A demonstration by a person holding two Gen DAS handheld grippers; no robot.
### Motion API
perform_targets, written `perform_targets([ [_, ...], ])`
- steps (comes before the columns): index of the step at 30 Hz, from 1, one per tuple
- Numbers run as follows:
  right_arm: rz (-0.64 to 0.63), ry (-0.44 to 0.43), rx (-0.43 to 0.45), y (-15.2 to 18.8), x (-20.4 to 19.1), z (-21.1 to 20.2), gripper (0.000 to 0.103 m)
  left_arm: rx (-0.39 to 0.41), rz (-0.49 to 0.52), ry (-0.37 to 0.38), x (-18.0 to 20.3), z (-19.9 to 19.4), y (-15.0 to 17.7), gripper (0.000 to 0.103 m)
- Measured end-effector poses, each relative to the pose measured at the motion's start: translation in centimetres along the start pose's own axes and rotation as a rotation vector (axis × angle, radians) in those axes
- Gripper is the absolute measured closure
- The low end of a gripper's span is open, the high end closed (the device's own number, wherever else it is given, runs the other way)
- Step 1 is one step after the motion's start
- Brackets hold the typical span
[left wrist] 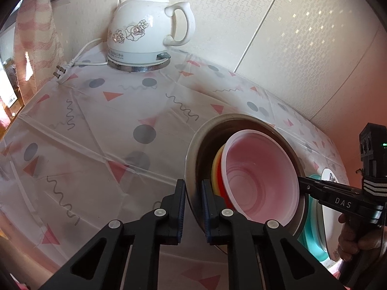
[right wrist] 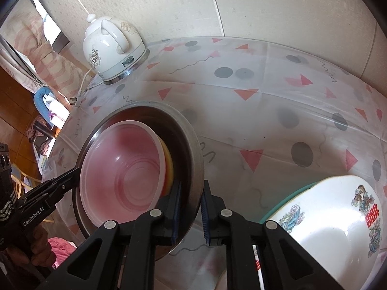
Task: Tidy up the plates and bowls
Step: 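Grip the steel bowl rim with the right tool and lift the nested bowls, then carry the nested bowls with the right tool over the white plate stack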
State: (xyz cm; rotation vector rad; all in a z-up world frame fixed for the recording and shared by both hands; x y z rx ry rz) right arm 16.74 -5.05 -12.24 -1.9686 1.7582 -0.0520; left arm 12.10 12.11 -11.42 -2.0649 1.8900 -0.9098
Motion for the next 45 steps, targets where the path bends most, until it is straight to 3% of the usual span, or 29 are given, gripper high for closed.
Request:
perform_targets([
  [19,0.004,-0.039,0.045,0.4,-0.7,-3.1,0.088,0.023,0.002,-0.008,1.1,-2.6,0.5,0.089],
  [45,0.081,-0.021,0.138,1.9,2.5,-8.6,0.086,0.089,0.112,0.054,6.9,-5.2,-0.3,0.089],
])
Point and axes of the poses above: each gripper's, at about its wrist camera, not at the fingertips, and z roughly the way its jaws point, x to its right, y to its underside, the point moved 8 cm from there along z, roughly the way its jaws point, and after that the axes turned 1 degree about y, right-handed, at the moved point
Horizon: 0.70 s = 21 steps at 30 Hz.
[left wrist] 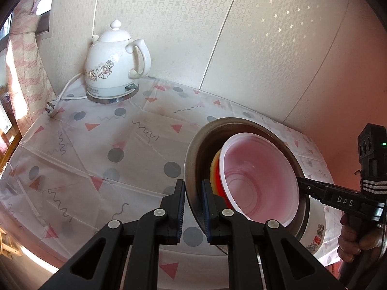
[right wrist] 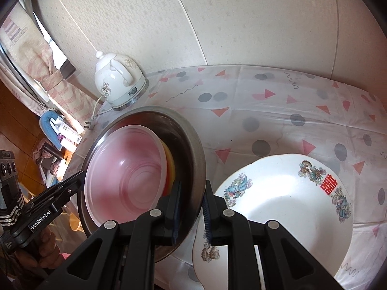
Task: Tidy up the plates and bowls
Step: 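Carry the nested bowls with the right tool over the white plate stack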
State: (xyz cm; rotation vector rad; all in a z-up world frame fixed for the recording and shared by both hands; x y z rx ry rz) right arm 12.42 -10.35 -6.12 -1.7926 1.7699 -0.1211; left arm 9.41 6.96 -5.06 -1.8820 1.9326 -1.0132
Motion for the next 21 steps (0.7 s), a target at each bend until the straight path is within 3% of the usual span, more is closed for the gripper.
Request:
perform_targets([
  [21,0.152,0.093,0.102,1.6,7.4,-7.2,0.086,-0.029,0.176,0.130,9.9,1.4,-0.2,0.089],
])
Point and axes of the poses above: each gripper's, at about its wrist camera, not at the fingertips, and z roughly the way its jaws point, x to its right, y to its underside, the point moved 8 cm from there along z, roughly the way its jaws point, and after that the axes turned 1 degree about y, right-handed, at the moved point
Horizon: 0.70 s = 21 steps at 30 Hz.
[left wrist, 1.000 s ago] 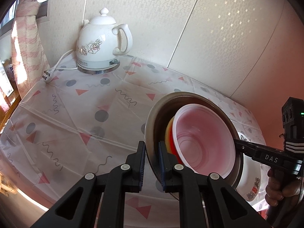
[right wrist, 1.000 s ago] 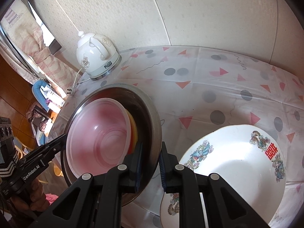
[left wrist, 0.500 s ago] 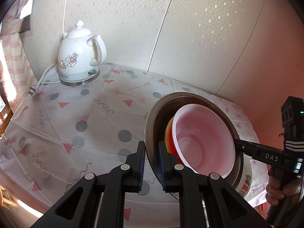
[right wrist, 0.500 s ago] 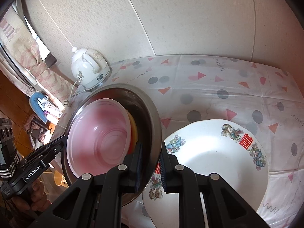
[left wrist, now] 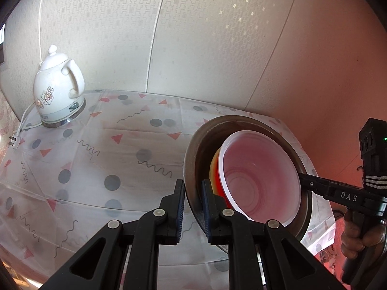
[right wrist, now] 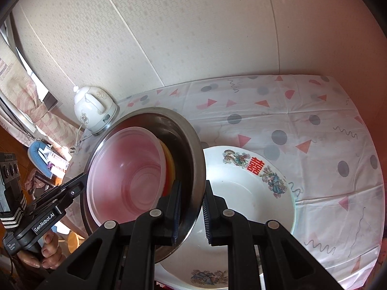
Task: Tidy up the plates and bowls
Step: 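Carry the nested bowls with the right tool over the white plate stack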
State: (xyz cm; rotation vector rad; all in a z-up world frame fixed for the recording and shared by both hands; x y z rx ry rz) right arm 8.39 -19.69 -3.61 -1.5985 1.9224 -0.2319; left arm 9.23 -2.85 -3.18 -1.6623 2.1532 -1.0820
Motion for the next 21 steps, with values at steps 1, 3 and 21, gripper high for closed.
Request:
perform_targets([
  [1,0.009,0.007,0.005,0.1,0.5,-0.4,0.086,-0.002,0.008,0.009,0.5,0.2,-0.1,0.089],
  [3,0.024,0.020,0.014,0.2,1.3,-1.1,0.086,-0.004,0.028,0.024,1.6,0.4,-0.3,0.089],
  [21,0.101,0.093,-0.028,3.0,5.9,-2.6,0.086,-0.092,0.095,0.083,5.7,3.3,1.6,0.088],
])
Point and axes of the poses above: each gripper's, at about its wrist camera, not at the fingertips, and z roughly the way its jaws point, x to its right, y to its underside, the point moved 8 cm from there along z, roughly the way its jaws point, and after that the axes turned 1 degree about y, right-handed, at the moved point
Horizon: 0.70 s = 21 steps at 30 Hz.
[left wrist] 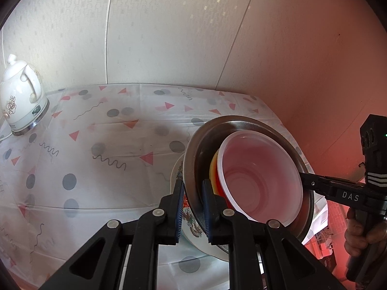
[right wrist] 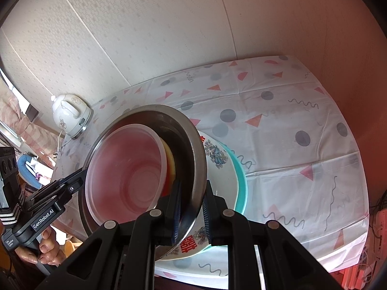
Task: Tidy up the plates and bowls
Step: 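Carry the nested bowls with the right tool over the white plate stack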
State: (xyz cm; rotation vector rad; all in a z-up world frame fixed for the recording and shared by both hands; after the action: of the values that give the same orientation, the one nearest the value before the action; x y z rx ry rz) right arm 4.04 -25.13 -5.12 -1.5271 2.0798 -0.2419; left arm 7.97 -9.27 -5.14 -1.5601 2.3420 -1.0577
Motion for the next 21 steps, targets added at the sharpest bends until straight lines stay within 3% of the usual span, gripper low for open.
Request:
perform_targets([
  [21,0.045,0.038,-0.088,1.8,1.7,3.0,0.086,-0.078,0.002,-0.024,-0.1,2.7,1.8,0.088],
])
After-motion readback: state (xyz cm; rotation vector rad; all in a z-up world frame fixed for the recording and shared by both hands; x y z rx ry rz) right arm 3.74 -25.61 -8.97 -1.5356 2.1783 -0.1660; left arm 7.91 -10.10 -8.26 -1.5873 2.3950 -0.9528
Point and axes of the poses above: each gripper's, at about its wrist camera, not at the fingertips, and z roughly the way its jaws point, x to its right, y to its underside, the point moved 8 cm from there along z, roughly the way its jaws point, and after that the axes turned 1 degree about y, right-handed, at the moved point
